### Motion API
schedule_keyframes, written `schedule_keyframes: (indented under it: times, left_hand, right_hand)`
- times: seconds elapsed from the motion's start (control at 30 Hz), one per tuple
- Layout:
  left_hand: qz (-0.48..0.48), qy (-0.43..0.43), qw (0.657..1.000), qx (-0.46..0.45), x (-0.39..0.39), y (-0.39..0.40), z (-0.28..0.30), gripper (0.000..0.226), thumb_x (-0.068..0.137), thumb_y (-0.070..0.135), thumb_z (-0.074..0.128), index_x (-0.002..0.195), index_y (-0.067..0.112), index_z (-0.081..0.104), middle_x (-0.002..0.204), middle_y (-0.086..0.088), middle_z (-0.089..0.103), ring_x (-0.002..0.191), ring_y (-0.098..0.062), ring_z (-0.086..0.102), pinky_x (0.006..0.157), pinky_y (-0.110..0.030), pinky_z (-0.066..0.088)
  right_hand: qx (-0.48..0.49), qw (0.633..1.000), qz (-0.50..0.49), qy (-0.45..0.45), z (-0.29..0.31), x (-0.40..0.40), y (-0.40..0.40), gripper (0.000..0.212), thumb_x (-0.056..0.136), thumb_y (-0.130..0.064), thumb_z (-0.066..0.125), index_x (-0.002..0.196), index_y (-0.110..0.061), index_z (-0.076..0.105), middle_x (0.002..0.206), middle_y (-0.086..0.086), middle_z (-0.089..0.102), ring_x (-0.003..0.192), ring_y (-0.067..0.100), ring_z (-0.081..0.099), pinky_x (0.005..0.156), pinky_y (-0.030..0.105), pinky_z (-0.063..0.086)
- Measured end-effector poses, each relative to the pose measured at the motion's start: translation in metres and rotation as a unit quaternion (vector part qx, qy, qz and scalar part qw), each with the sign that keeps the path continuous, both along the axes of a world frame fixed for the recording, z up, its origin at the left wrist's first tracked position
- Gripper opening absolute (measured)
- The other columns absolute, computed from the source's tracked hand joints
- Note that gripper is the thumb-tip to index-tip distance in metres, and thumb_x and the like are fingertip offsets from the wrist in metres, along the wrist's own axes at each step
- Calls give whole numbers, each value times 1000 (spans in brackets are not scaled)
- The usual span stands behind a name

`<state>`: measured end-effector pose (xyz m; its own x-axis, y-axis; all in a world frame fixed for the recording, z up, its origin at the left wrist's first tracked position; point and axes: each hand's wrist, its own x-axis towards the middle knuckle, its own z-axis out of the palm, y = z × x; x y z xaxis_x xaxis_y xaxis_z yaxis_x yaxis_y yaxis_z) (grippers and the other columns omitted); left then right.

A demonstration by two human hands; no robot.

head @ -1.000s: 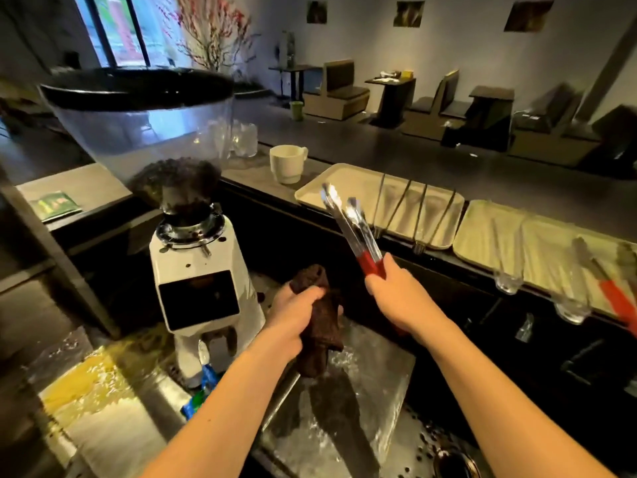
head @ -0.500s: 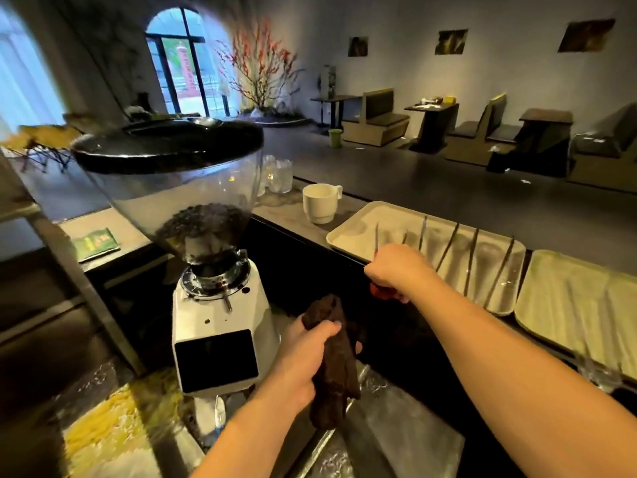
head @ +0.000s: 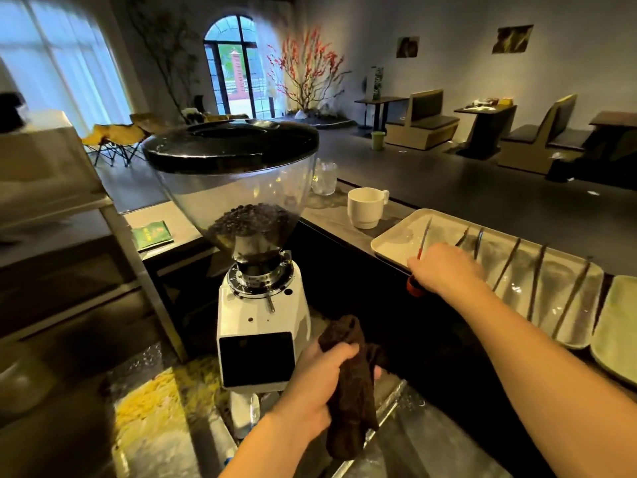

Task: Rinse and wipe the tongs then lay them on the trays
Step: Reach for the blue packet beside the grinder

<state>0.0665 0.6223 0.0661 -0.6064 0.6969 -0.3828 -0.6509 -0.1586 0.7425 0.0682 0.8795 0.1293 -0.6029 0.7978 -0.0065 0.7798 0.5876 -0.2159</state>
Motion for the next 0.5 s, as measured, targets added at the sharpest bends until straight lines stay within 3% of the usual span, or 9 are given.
schedule_keyframes:
  times: [0.07,0.2,0.27,0.43,0.5]
  left_hand:
    - [-5,-2,1000,8,-1,-15,-2,14,93,1,60,107,2,59,86,-30,66,62,-36,69,54,-36,56]
    - [5,5,1000,-3,-6,-55,-13,21,94,2,58,114,-2,52,84,-34,63,64,-35,66,59,-37,54]
    - [-5,20,1000,12,-7,-83,-18,13,95,2,57,107,2,53,83,-32,63,71,-35,64,69,-41,53]
    - [36,37,999,8,-13,-173,-38,16,91,-4,53,104,4,58,78,-25,70,61,-32,70,56,-35,59]
    - [84,28,996,-14,-16,-221,-49,17,91,-5,54,103,6,61,74,-22,72,57,-29,71,52,-32,59]
  right_hand:
    - [0,1000,12,7,5,9,-10,37,87,-45,48,98,-14,65,74,1,56,74,24,57,62,34,42]
    - [-47,994,97,-7,4,30,-54,34,92,-45,51,91,-13,63,86,7,65,80,28,62,69,38,51]
    - [-97,981,165,9,-5,35,-92,27,93,-41,55,81,-18,63,84,6,66,78,25,64,64,34,48]
    - [-243,919,307,39,-39,22,-201,24,91,-27,60,73,-11,63,53,-5,61,46,2,53,48,20,40]
    - [-294,890,347,34,-56,7,-249,23,93,-23,60,74,-10,62,51,-3,62,47,10,55,49,26,42]
